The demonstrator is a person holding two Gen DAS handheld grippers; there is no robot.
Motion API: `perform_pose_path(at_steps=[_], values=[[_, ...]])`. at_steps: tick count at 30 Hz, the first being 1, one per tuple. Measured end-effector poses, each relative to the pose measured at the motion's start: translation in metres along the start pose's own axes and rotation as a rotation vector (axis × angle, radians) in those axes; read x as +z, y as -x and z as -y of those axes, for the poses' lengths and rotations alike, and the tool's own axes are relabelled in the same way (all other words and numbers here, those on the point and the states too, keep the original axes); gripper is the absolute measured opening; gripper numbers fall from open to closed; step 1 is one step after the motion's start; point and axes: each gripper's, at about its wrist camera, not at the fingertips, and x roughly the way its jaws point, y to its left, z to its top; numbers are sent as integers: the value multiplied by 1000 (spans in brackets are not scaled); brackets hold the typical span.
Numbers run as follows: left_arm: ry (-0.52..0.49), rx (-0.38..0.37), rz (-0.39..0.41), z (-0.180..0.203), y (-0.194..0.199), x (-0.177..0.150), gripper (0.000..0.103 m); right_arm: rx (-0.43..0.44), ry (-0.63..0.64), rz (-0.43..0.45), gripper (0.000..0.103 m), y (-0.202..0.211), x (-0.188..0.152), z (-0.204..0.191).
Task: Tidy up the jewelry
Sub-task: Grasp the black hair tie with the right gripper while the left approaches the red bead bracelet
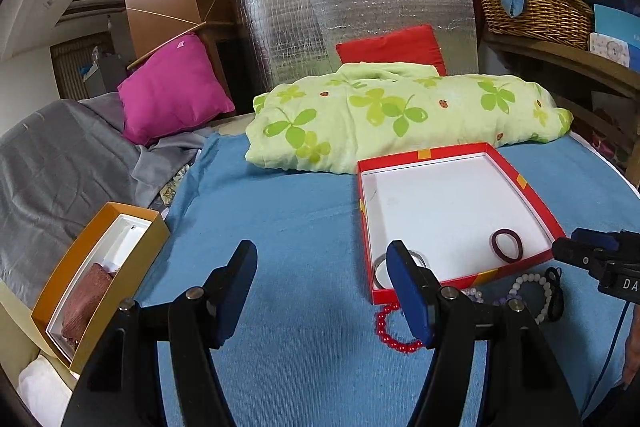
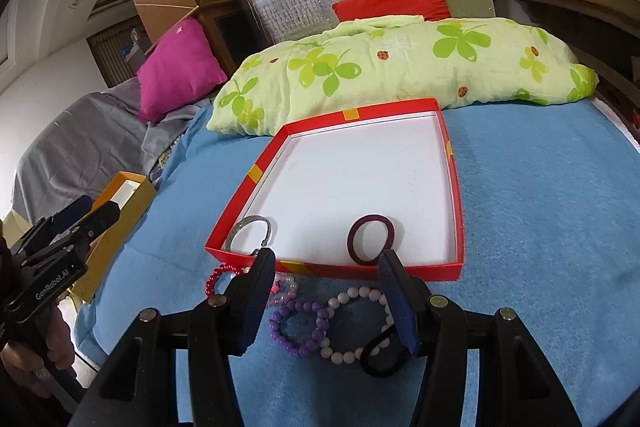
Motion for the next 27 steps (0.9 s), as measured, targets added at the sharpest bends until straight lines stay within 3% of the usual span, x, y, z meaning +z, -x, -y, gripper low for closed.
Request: perform_pose_path(at_steps=[5,10,14,16,27], values=[[0,-34,-53,1,-2,-14,74,-6,-12,-3,58,9,-5,8],[-13,-120,-215,1,-27,-42,74,-33,-54,-17,51,23,-10,29],[-44,-137,-287,1,-41,-59,74,-31,-118,-75,44,19,-16,52],[-31,-155,-313,-2,-47,-64,74,-20,-131,-115,38,12,-20,57],[-45,-218,-393,11,-67,-71,74,14,-104,-244,38,-25,-35,41]])
